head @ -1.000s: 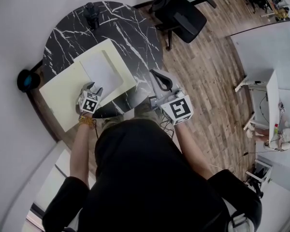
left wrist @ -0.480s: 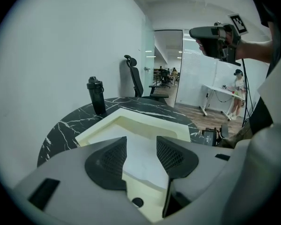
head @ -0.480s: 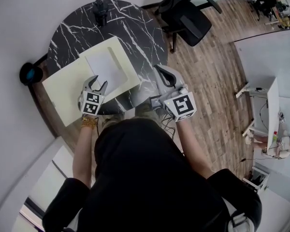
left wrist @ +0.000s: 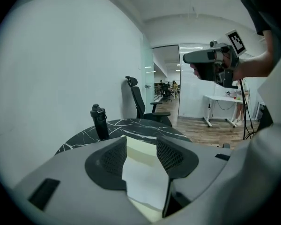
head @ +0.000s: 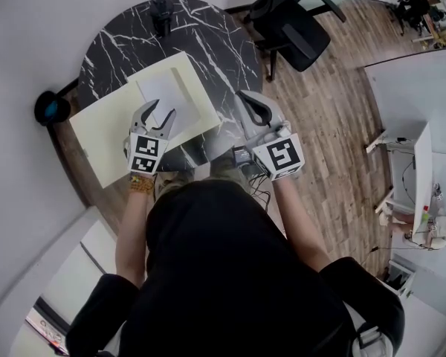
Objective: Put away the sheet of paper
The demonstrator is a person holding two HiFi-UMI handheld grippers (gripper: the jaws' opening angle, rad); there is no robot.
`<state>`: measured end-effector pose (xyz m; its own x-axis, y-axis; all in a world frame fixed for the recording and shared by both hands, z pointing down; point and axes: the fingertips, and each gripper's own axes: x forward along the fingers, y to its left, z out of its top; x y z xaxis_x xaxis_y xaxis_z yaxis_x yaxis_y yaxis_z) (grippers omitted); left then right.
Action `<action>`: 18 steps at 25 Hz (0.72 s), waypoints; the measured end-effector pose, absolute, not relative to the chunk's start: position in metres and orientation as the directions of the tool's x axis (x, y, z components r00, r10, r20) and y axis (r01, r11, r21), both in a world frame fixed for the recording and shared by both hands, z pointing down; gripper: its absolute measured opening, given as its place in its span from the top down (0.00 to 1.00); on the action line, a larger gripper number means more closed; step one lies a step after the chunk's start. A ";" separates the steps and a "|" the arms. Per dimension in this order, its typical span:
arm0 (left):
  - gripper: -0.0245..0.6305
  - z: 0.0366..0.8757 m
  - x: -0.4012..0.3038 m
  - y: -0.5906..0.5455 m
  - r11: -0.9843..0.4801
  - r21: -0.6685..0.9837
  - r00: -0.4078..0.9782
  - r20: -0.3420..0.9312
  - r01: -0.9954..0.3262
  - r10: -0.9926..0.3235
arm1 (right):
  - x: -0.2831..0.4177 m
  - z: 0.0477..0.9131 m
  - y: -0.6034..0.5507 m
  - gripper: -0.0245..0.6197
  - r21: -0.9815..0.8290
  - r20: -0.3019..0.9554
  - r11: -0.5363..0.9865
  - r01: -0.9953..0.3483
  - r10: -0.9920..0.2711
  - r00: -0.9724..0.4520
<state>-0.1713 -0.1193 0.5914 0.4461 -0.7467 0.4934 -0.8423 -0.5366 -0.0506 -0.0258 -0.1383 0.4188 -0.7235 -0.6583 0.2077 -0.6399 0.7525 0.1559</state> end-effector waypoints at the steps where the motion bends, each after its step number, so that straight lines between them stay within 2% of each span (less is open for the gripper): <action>1: 0.64 0.584 -0.169 -0.120 -0.536 -0.054 0.450 0.477 -0.842 -0.755 | -0.027 0.417 -0.138 0.96 0.158 0.204 0.754 -0.638 -0.657 -0.726; 18: 0.64 0.471 -0.157 -0.111 -0.507 -0.159 0.461 0.257 -0.847 -0.850 | -0.046 0.390 -0.125 0.96 0.179 0.146 0.776 -0.604 -0.628 -0.764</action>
<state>-0.1571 -0.1113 0.4708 0.4606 -0.8496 0.2569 -0.8470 -0.5073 -0.1592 -0.0462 -0.1246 0.3900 -0.7640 -0.6284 0.1465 -0.6044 0.7764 0.1787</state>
